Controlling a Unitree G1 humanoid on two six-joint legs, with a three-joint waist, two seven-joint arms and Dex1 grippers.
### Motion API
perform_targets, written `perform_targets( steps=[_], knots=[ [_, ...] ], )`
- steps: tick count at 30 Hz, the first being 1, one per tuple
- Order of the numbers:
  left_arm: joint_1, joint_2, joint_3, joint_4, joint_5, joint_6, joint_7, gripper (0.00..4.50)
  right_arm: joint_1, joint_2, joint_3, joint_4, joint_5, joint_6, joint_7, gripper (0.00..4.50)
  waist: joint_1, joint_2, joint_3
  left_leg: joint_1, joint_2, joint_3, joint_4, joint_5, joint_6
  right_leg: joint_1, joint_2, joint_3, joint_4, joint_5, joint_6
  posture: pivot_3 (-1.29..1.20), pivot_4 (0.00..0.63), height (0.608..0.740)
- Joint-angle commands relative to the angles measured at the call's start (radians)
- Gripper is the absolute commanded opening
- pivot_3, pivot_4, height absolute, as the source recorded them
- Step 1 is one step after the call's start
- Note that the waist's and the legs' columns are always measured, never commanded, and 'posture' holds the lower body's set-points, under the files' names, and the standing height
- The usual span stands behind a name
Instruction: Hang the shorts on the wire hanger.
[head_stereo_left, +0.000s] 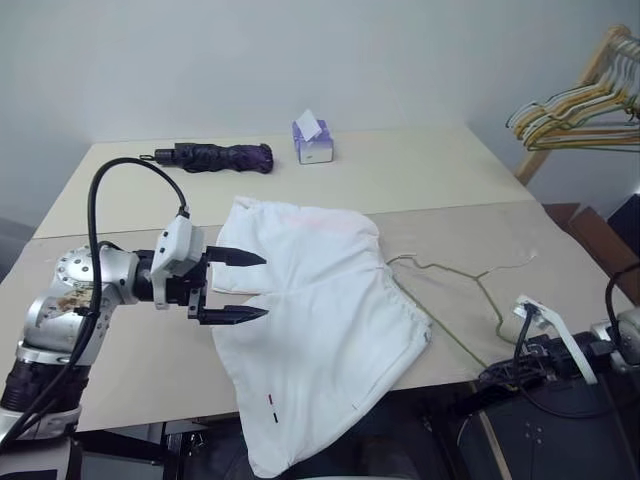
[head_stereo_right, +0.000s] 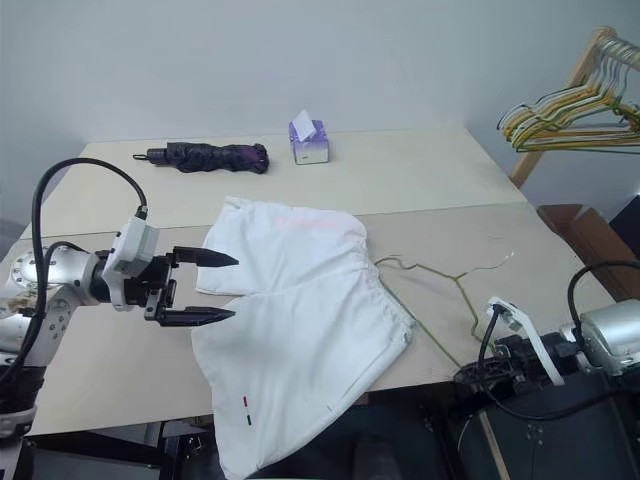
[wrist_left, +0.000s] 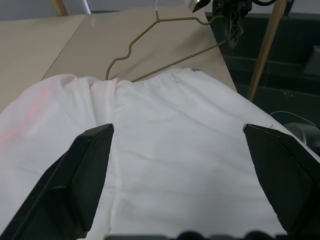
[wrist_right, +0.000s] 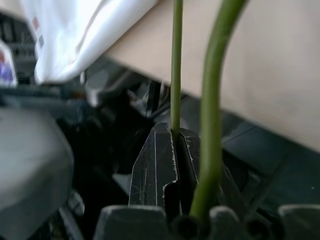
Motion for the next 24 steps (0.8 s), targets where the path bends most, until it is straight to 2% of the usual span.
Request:
perform_targets(
  steps=[1, 10, 15, 24],
  knots=[
    [0.002, 0.021, 0.023, -0.023, -0.011, -0.003, -0.006, 4.48, 0.014, -0.032, -0.014, -0.074, 0.034, -0.009, 0.053, 0.0, 0.001, 0.0, 0.0, 0.0, 0.0, 0.0, 0.0, 0.0, 0.0, 0.0, 0.0, 0.0, 0.0, 0.0, 0.0, -0.13, 0.081, 0.74],
    [0.02, 0.033, 0.031, -0.033, -0.014, -0.007, -0.006, 4.48, 0.108, -0.073, -0.097, -0.258, 0.138, 0.076, 0.011, 0.0, 0.005, 0.001, 0.001, 0.0, 0.0, -0.001, 0.0, 0.0, 0.0, 0.0, 0.0, 0.0, 0.0, 0.0, -0.001, -0.13, 0.08, 0.74],
    [0.034, 0.026, 0.019, -0.035, -0.006, -0.021, -0.005, 4.48, 0.123, 0.012, -0.119, -0.164, 0.136, 0.134, -0.094, 0.0, 0.003, 0.001, 0.001, 0.0, 0.0, 0.0, 0.0, 0.0, 0.0, 0.0, 0.0, 0.0, 0.0, 0.0, -0.001, -0.14, 0.069, 0.74],
    [-0.024, 0.017, -0.011, 0.008, 0.014, -0.041, -0.031, 4.48, 0.061, 0.057, -0.21, -0.175, 0.225, 0.167, -0.101, 0.0, 0.001, 0.001, 0.001, 0.0, 0.0, 0.0, 0.0, 0.0, 0.0, 0.0, 0.0, 0.0, 0.0, 0.0, -0.001, -0.14, 0.044, 0.74]
  ],
)
